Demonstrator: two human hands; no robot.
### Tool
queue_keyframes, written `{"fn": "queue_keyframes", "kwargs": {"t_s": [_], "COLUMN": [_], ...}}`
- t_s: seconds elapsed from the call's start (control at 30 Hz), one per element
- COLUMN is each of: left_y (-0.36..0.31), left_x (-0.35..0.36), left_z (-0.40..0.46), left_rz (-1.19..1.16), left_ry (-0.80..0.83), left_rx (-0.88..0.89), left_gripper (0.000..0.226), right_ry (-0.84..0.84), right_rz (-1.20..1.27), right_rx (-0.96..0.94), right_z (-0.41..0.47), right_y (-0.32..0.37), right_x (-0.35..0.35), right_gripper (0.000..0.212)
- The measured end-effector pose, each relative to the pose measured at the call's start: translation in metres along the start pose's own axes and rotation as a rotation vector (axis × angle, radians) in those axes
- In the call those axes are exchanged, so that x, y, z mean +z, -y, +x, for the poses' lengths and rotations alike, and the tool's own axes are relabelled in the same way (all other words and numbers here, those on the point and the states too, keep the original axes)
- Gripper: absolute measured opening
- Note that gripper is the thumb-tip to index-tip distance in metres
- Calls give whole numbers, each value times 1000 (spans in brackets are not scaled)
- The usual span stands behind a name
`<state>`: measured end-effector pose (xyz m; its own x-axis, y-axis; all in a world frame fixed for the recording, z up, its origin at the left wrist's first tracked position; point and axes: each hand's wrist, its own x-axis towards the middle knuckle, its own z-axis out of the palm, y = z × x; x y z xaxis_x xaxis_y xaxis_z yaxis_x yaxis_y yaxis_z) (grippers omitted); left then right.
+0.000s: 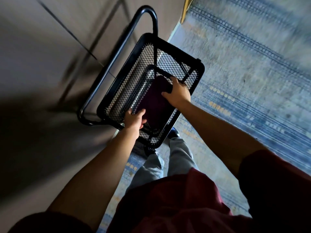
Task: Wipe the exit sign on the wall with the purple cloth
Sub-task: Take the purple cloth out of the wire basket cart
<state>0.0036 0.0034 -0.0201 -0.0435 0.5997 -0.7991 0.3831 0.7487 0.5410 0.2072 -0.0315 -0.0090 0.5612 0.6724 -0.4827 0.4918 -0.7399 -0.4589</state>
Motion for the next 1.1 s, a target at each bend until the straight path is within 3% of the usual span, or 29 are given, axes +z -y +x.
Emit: {"fn": "queue_keyframes", "kwargs": {"t_s": [0.17,0.27,0.37,0.67,0.83,0.93,1.1], "left_y": [-1,-5,-7,-30,-43,-57,-84], "left_x": [-1,1,0,-6,-13,-20,-31], "left_z": [4,6,4,-6,-8,-14,-31], "left_rz": [-26,-72,-1,299,256,144,1], "left_ry": [12,-13,-12,43,94,123,250], "left_rx": [-68,-112,-77,210,270,319,436], "left_gripper": [69,47,28,25,24,29,50], "right_ry": [52,94,137,109,36,-32,-5], "right_rz": [-61,-38,-32,14,150,335,541], "right_rx": [17,48,79,113,148,162,146], "right_z": [-2,1,4,10,11,8,-7], "right_y": [3,2,3,3,2,-3,-12], "right_x": [3,0,-1,-1,-6,-12,-30], "right_gripper": [92,94,83,61,53,35,26]}}
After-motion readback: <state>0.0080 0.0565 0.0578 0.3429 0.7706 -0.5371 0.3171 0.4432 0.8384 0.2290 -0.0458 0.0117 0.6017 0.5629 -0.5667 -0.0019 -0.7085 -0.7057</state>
